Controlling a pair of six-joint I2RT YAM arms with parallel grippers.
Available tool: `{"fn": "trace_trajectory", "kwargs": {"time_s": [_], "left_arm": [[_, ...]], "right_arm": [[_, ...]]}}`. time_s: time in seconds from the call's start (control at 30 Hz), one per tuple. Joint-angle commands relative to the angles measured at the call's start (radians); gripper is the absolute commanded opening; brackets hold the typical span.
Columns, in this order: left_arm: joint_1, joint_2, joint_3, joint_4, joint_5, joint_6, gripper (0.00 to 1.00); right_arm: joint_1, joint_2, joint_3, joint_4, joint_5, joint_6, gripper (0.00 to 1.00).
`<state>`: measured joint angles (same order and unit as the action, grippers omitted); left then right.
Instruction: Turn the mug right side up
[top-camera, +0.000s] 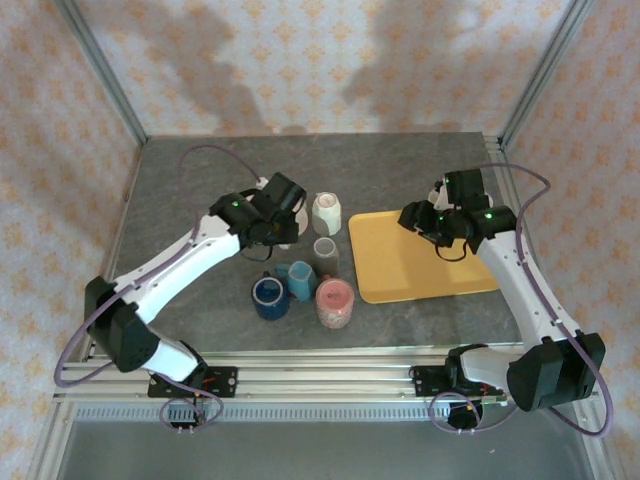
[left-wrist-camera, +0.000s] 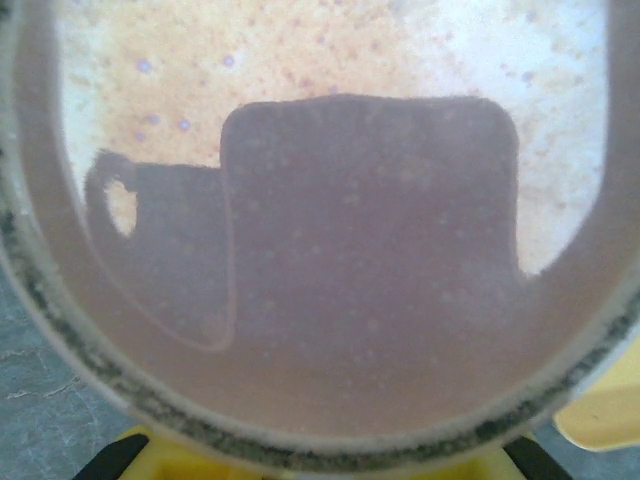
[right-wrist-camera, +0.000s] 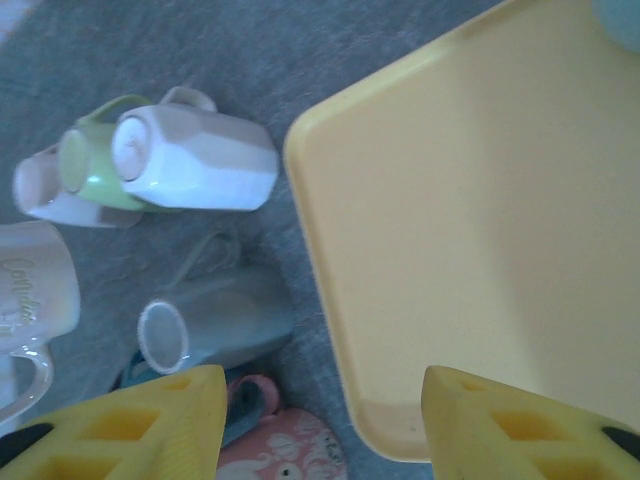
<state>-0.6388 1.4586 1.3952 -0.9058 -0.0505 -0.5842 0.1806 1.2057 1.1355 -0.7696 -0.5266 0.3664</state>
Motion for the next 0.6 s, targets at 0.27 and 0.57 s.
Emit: {"fn": "trace_trajectory", "kwargs": {"time_s": [0.27,0.57], "left_arm": [[0.080,-0.233,0.009,0.306,0.177,0.057,0.00],[0.137,-0.260,0.014,0.516,0.361,-0.061,0.00]], "right_arm": [[0.012,-0.069,-0.064,0.351,-0.324,0.225,0.54],[0.103,-0.090,-0.075,0.579,-0.392,0.349,0.55]]}}
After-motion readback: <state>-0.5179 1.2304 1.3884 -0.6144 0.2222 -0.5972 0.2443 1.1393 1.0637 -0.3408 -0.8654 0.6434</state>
